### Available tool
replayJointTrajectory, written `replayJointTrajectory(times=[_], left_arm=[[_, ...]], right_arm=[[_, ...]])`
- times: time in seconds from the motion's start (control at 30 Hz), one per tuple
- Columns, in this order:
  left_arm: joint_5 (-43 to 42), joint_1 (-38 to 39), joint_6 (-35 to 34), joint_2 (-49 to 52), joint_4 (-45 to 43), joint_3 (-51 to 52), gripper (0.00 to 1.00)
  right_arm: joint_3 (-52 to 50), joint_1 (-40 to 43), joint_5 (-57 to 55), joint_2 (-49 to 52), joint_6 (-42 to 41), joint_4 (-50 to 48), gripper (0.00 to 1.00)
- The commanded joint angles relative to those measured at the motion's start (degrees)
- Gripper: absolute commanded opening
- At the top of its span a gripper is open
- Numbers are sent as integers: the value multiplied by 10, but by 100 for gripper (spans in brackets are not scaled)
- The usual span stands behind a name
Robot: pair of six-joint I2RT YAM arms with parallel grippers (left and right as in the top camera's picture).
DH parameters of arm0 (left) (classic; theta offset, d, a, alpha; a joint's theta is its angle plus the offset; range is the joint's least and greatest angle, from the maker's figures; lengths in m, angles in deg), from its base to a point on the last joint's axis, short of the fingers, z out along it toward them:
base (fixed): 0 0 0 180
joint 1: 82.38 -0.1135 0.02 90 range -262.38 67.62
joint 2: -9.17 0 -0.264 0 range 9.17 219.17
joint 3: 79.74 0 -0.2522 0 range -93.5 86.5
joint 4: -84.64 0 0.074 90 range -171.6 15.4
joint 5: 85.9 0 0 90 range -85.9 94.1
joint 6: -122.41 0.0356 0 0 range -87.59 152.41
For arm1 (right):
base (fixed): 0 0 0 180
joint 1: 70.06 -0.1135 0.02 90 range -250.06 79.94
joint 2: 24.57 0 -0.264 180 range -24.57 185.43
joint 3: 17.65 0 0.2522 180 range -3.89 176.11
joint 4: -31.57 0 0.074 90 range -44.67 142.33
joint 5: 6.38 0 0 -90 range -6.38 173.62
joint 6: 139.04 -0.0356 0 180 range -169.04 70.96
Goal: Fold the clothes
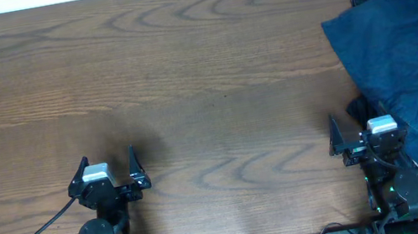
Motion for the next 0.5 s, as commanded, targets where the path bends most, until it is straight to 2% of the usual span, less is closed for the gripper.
replayJointTrajectory(times=[0.0, 0.33, 0.47], left_arm=[[5, 2, 3, -4, 24, 8, 98], [5, 2, 3, -4, 24, 8, 98], [5, 2, -14, -4, 23, 8, 97]], right_arm=[[-1, -6, -1, -3, 8, 2, 99], [-1, -6, -1, -2, 4, 2, 99], [-1, -6, -1, 1, -63, 3, 99]])
